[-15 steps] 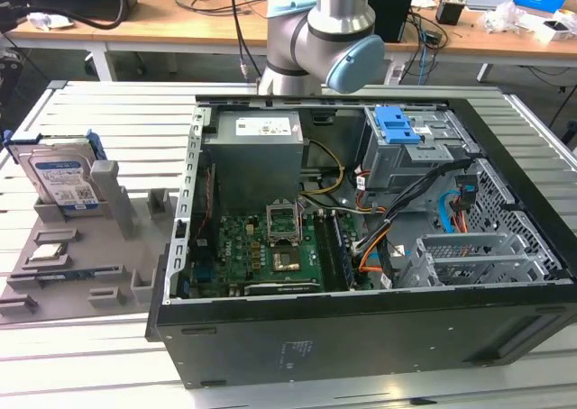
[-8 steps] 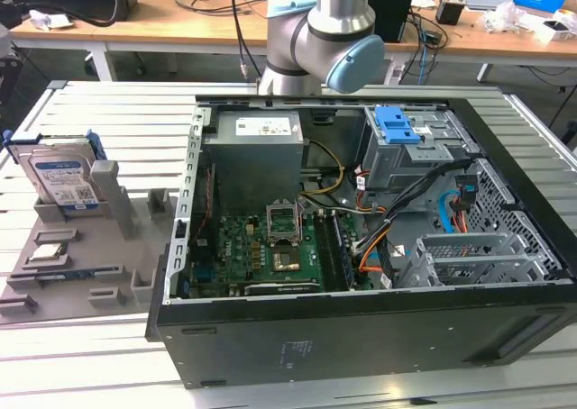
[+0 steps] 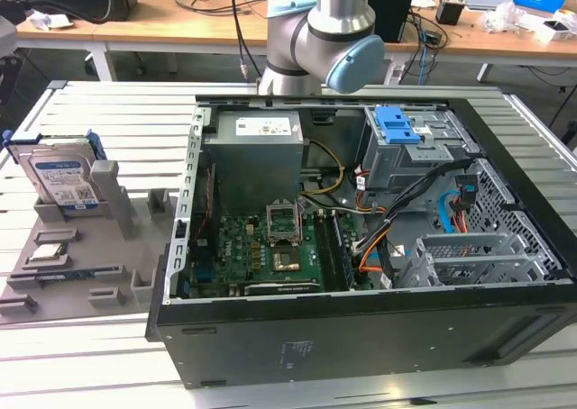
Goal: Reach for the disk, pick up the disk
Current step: 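Pick up the disk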
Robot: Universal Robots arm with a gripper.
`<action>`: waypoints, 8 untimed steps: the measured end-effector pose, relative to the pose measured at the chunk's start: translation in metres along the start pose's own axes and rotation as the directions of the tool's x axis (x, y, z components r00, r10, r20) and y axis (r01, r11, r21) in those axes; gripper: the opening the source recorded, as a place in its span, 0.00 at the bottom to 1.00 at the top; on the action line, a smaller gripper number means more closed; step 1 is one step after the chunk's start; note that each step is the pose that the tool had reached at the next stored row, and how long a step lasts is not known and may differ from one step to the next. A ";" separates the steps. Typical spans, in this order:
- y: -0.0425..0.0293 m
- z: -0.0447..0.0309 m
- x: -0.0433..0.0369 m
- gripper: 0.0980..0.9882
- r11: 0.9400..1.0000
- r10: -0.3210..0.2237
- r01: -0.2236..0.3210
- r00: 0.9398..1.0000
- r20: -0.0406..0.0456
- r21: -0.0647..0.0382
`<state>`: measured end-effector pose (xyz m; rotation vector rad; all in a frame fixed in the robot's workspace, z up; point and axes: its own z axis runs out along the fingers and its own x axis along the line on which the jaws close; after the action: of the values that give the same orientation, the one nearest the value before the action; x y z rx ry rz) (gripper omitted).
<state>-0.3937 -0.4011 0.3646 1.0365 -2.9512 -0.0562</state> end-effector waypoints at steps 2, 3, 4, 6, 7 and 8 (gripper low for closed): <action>0.0000 0.0000 0.0000 0.01 1.000 -0.031 0.031 1.000 -0.001 0.000; 0.0000 0.0000 0.0000 0.01 0.999 -0.039 0.039 0.999 -0.002 0.000; 0.0000 0.0000 0.0000 0.01 0.999 -0.047 0.047 0.999 -0.002 0.000; 0.0000 0.0000 0.0000 0.01 0.998 -0.069 0.069 0.998 -0.003 0.000; 0.0000 0.0000 0.0000 0.01 0.997 -0.077 0.077 0.997 -0.003 0.000; 0.0000 0.0000 0.0000 0.01 0.996 -0.087 0.087 0.996 -0.003 0.000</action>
<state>-0.3937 -0.4011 0.3646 1.1641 -2.9016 -0.0551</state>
